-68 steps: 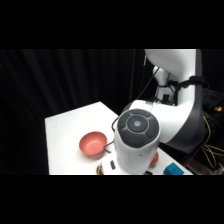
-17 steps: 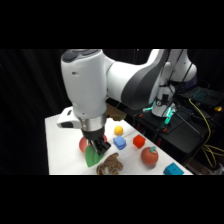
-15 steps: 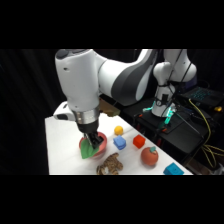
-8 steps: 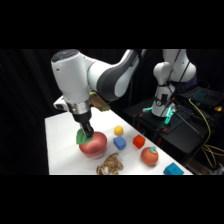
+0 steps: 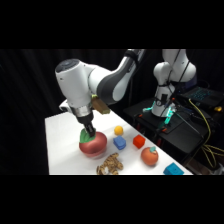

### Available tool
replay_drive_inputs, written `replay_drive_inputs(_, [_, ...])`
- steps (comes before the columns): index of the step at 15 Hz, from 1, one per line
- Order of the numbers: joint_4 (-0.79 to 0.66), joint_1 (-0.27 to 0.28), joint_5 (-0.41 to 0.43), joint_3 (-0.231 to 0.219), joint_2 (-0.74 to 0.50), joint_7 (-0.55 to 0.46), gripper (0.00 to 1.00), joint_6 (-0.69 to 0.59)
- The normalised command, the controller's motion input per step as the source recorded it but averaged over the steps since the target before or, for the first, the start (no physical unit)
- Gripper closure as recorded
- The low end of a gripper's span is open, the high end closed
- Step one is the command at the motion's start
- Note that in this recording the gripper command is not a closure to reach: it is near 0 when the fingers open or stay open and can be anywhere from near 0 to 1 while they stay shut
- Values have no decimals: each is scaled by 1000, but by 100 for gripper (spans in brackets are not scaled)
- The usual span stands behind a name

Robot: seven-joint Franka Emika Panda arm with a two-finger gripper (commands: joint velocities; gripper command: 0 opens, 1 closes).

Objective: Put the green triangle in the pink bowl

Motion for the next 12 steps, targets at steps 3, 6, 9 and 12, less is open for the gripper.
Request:
replay_drive_inputs(3, [16,-19,96,7,-32,57,0,-50])
replay_drive_inputs(6, [12,-32,110,3,-61,29,0,-52])
replay_drive_inputs(9, [30,-29,103,-1,-53,15,0,-55])
replay_drive_inputs(12, [45,-14,89,-1,-45,11,0,-60])
